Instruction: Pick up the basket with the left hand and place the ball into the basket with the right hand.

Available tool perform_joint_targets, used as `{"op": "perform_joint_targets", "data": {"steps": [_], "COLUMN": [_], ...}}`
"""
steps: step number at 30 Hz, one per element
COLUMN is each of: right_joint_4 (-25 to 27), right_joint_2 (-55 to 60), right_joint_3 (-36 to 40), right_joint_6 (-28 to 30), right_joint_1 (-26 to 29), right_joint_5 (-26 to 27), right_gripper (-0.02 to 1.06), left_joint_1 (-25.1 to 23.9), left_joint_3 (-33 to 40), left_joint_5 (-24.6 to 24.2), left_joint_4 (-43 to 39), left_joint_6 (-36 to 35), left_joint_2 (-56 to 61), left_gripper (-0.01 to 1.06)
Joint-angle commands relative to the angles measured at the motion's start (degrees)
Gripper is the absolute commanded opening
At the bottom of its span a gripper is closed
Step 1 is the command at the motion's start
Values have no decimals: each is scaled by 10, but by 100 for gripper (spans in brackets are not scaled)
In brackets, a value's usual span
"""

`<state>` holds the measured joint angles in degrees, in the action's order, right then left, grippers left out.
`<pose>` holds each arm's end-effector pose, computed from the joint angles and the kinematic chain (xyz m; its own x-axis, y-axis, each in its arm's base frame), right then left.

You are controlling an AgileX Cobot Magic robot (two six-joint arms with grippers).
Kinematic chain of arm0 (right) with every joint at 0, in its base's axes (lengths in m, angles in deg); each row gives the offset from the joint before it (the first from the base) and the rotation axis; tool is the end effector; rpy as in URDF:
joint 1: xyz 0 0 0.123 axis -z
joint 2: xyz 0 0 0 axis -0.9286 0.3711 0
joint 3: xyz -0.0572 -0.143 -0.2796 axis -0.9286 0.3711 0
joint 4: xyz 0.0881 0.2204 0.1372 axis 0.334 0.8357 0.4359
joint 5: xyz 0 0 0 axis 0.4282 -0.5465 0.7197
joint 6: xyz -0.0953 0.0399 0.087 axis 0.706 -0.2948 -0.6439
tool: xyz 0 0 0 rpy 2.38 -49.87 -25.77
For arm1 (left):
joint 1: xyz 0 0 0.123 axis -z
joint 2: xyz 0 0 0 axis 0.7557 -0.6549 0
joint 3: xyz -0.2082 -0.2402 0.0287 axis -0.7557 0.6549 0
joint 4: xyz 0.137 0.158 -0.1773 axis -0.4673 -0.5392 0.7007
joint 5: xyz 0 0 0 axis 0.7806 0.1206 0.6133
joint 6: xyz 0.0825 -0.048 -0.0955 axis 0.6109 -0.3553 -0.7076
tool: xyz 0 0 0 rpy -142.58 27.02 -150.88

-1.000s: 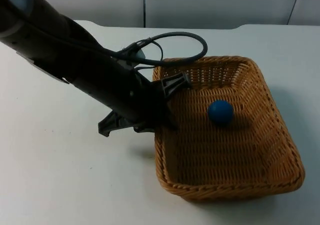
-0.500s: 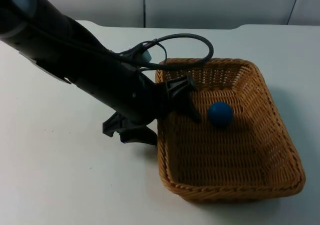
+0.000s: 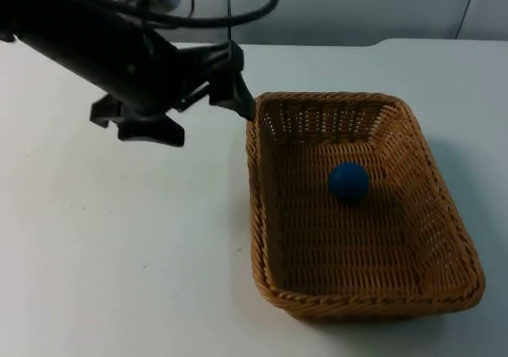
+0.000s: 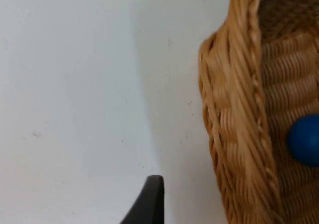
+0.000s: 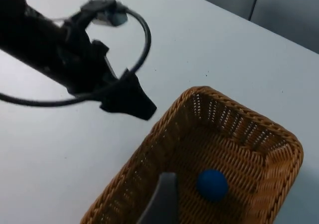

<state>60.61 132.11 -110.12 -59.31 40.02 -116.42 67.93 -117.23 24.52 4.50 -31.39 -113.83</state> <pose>0.2335 0.1390 0.3779 -0.4848 -0.4051 -0.7752 -0.5990 0.7996 -0.0432 0.4005 -0.1995 0.1382 -0.9175 -0.0445 -0.3951 0.1974 0.8117 -0.5497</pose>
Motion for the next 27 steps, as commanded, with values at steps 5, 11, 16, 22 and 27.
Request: {"op": "perform_joint_targets", "data": {"steps": [5,11,16,22,27], "right_joint_4": [-1,-1,-1,-1,-4], "right_joint_2": [-50,-102,-142,-185,-221], "right_joint_3": [61,96,126,168,203], "right_joint_6": [7,7,7,7,-9], "right_joint_1": [-2,-2,-2,-2,-2], "right_joint_5": [46,45,46,51,49], "right_gripper": [78,78,78,78,78], "left_joint_1": [-42,-50,-50,-50,-50], "left_joint_3": [1,1,30,117,217], "left_joint_5": [-70,-119,-129,-116,-104], "left_joint_4": [-104,-227,-233,-238,-248], "left_joint_6": [-33,-74,-74,-73,-73], "left_joint_2": [76,196,304,454,597], "left_gripper": [87,87,87,87,87]}}
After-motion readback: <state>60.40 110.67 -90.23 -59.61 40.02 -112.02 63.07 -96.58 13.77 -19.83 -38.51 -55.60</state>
